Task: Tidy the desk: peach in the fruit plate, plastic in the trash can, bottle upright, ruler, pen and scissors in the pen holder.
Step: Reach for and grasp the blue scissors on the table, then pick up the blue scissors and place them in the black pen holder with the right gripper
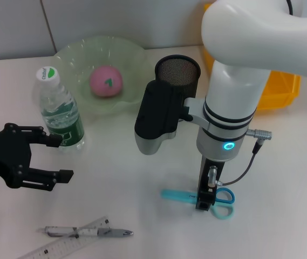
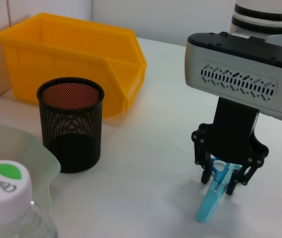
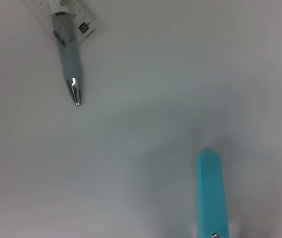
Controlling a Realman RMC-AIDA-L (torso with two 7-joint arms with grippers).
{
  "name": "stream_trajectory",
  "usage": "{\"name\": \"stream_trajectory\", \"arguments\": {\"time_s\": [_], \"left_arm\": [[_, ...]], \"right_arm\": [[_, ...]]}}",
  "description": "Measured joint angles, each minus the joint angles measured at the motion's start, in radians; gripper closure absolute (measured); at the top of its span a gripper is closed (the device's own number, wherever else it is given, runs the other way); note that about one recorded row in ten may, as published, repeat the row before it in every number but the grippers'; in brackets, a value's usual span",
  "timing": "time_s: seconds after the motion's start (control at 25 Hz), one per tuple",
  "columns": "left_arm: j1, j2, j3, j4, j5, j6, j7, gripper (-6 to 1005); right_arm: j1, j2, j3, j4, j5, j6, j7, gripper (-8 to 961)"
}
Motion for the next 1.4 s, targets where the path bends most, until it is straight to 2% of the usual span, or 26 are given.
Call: {"name": "stream_trajectory", "arguments": {"time_s": [1.04, 1.24, 1.32, 1.36, 1.4], "left_arm": [[-0.003, 0.0, -0.001, 0.0, 0.0, 0.002, 0.0, 187], [-0.003, 0.002, -0.002, 0.0, -0.001, 0.004, 0.0, 188], [-0.003, 0.002, -0.002, 0.0, -0.002, 0.005, 0.0, 189], [-0.003, 0.003, -0.002, 0.0, -0.004, 0.006, 0.0, 189], [-0.003, 0.003, -0.002, 0.0, -0.004, 0.006, 0.0, 189]], "right_arm": [[-0.011, 0.001, -0.002, -0.02, 0.0, 0.008, -0.008, 674], [-0.02, -0.005, 0.108, -0.059, 0.0, -0.026, -0.022, 707], [-0.021, -0.006, 0.197, -0.072, 0.0, -0.056, -0.039, 720], [-0.025, -0.008, 0.289, -0.087, 0.0, -0.084, -0.06, 720], [-0.025, -0.008, 0.289, -0.087, 0.0, -0.084, -0.06, 720]]}}
